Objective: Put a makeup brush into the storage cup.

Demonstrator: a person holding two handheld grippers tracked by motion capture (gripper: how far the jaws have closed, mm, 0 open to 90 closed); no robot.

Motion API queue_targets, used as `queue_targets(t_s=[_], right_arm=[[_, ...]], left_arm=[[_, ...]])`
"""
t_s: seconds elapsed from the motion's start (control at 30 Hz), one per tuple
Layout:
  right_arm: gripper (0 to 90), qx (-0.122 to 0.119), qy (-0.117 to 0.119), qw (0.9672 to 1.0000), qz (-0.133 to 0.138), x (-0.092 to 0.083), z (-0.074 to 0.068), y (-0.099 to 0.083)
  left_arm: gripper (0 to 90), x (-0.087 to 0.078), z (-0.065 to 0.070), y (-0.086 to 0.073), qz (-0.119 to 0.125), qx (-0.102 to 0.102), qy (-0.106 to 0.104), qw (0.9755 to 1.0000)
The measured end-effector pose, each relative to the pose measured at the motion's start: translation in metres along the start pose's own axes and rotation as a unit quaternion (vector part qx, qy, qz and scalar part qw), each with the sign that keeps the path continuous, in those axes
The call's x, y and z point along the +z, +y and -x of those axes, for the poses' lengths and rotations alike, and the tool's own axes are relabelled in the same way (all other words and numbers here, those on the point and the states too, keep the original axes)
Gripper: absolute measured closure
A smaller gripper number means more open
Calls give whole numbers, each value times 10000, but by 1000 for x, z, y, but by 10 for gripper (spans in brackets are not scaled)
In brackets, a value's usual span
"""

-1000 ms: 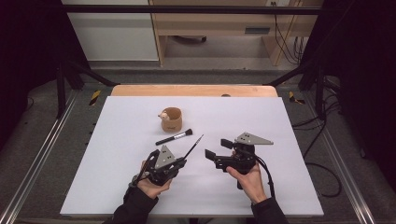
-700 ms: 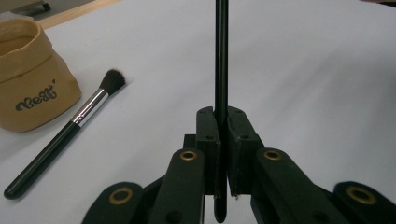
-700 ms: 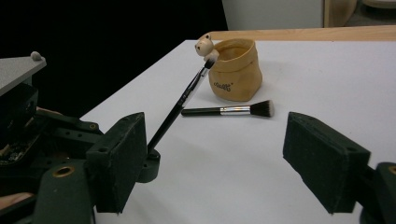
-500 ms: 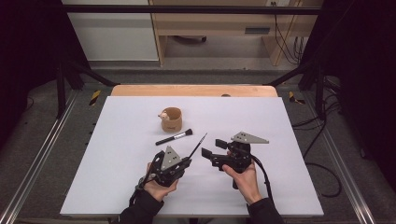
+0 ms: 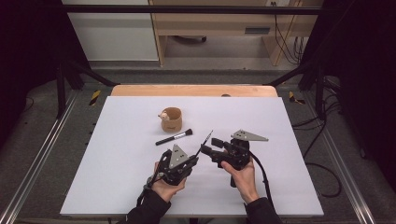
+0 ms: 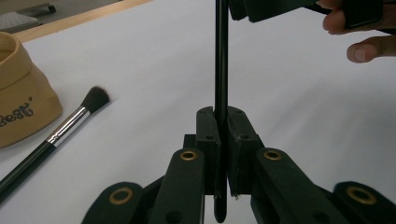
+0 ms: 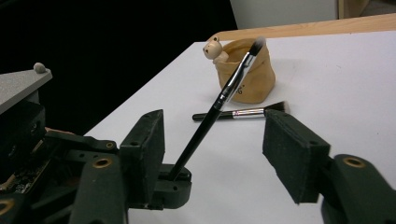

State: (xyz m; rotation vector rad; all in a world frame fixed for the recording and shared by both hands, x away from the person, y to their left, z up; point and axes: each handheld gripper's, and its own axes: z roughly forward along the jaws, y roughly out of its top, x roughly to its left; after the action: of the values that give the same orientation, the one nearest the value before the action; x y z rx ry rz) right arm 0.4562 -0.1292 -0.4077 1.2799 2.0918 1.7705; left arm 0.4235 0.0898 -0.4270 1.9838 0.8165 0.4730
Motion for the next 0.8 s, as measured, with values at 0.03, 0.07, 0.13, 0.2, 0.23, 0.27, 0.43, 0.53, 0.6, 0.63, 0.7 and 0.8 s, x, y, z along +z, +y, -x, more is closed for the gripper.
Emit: queue_targets(t_s=[0.03, 0.07, 0.13, 0.2, 0.23, 0.27, 0.43, 0.53, 0.6, 0.63, 0.7, 0.8], right_arm=[[423, 28, 9, 10000, 6, 1, 0, 0], [423, 28, 9, 10000, 6, 1, 0, 0], [455, 40, 30, 10000, 21, 1, -1, 0], [525, -29, -27, 10000, 52, 0, -1, -1], [525, -29, -27, 10000, 52, 0, -1, -1], [568, 42, -34, 10000, 48, 0, -1, -1], [662, 73, -22, 10000, 37, -1, 1, -1], [702, 110, -3, 9999, 38, -1, 1, -1], [732, 116, 26, 9999, 45, -1, 1, -1], [748, 139, 47, 9999, 48, -2, 1, -1], [765, 125, 88, 9999, 56, -2, 1, -1], [780, 183, 156, 9997, 59, -3, 1, -1]], left_arm=[[846, 1, 1, 0, 13, -27, -20, 10000], [846, 1, 2, 0, 0, -16, -18, 10000], [846, 1, 3, -1, 17, -1, -33, 10000], [846, 1, 5, -1, 26, 1, -53, 10000], [846, 1, 5, -1, 29, 4, -64, 10000], [846, 1, 5, -1, 25, 12, -66, 10000], [846, 2, 8, -2, 51, 19, -104, 9999], [846, 2, 10, -3, 70, 17, -123, 9999], [846, 2, 11, -3, 76, 32, -135, 9999], [846, 2, 12, -3, 80, 43, -131, 9999], [846, 3, 12, -4, 86, 40, -136, 9999], [846, 3, 13, -4, 91, 43, -144, 9998]])
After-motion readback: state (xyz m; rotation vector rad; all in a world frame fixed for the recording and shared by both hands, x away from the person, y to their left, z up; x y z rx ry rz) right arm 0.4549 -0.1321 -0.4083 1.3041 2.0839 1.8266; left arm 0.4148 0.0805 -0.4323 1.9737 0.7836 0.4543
